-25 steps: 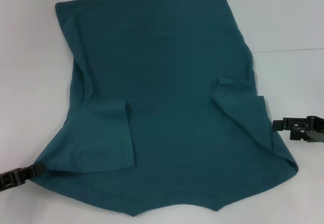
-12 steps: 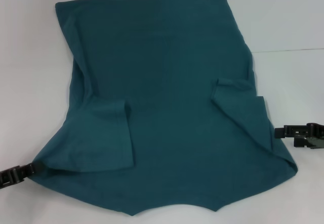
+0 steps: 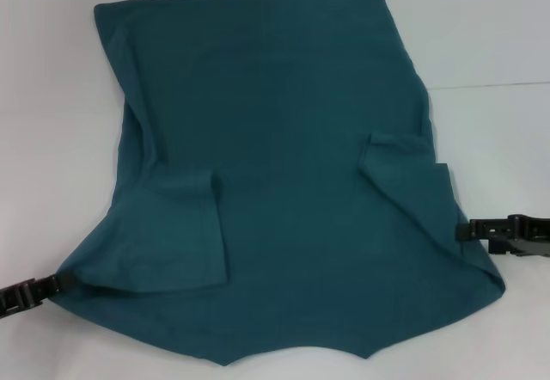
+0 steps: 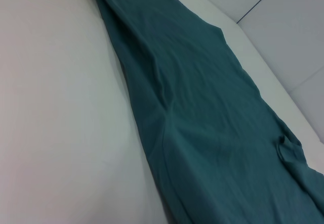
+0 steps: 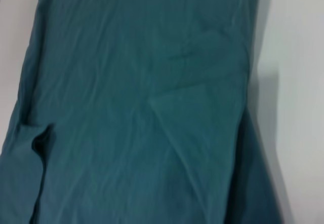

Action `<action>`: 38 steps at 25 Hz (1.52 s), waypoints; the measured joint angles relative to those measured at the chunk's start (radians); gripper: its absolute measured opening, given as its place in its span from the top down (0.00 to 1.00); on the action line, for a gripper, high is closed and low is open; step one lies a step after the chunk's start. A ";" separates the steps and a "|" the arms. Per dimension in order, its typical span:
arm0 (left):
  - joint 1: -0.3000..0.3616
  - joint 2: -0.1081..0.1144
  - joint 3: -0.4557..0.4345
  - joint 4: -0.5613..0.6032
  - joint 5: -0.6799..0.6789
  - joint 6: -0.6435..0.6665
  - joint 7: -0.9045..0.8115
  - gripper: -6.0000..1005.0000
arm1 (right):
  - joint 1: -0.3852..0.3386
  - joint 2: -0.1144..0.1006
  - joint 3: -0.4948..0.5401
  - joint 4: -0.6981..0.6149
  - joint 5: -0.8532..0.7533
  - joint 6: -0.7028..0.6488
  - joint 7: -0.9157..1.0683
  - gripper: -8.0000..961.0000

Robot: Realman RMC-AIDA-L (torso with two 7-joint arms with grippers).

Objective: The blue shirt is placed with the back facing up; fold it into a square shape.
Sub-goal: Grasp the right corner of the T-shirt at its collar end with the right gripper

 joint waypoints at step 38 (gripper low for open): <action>-0.030 0.002 -0.005 -0.008 -0.009 -0.016 -0.014 0.98 | 0.022 0.022 -0.012 -0.026 -0.019 -0.215 0.032 0.10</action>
